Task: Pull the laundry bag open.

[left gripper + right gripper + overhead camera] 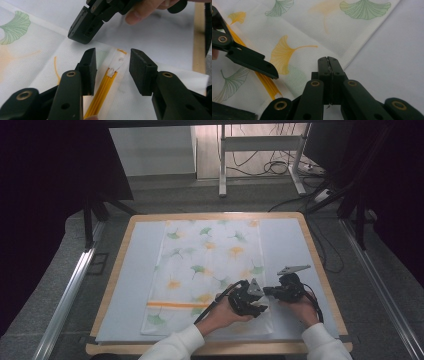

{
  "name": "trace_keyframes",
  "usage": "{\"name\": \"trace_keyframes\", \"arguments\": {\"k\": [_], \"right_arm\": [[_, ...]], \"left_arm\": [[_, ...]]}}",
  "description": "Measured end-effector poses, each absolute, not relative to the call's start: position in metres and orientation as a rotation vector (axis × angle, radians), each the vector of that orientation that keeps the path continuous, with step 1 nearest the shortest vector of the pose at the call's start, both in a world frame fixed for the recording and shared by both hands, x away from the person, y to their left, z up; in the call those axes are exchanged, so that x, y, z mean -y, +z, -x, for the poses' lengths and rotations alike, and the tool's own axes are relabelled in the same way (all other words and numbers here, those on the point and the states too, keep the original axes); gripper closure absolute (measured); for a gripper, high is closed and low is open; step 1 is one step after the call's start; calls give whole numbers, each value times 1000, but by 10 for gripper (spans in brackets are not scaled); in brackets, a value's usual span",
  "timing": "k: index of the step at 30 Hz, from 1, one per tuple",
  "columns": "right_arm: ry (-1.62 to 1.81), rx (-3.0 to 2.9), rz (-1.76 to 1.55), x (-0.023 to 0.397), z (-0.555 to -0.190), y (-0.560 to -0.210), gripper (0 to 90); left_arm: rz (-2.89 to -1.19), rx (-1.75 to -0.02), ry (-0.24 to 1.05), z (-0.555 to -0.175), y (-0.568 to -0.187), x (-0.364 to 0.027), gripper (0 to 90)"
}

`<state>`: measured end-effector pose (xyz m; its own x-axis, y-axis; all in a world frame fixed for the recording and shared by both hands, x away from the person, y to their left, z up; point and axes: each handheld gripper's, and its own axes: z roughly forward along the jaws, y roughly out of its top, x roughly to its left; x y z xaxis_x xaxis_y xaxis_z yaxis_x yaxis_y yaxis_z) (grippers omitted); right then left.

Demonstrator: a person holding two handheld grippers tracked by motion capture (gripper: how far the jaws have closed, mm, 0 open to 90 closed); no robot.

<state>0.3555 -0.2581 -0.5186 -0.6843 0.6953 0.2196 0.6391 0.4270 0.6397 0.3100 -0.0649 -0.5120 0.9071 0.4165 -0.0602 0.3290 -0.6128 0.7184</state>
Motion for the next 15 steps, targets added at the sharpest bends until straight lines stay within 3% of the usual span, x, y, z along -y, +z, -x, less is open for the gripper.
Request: {"name": "trace_keyframes", "arguments": {"k": [15], "right_arm": [[1112, -2578, -1232, 260, -356, -519, 893]], "left_arm": [[-2339, -493, 143, -318, -519, 77, 630]]}}
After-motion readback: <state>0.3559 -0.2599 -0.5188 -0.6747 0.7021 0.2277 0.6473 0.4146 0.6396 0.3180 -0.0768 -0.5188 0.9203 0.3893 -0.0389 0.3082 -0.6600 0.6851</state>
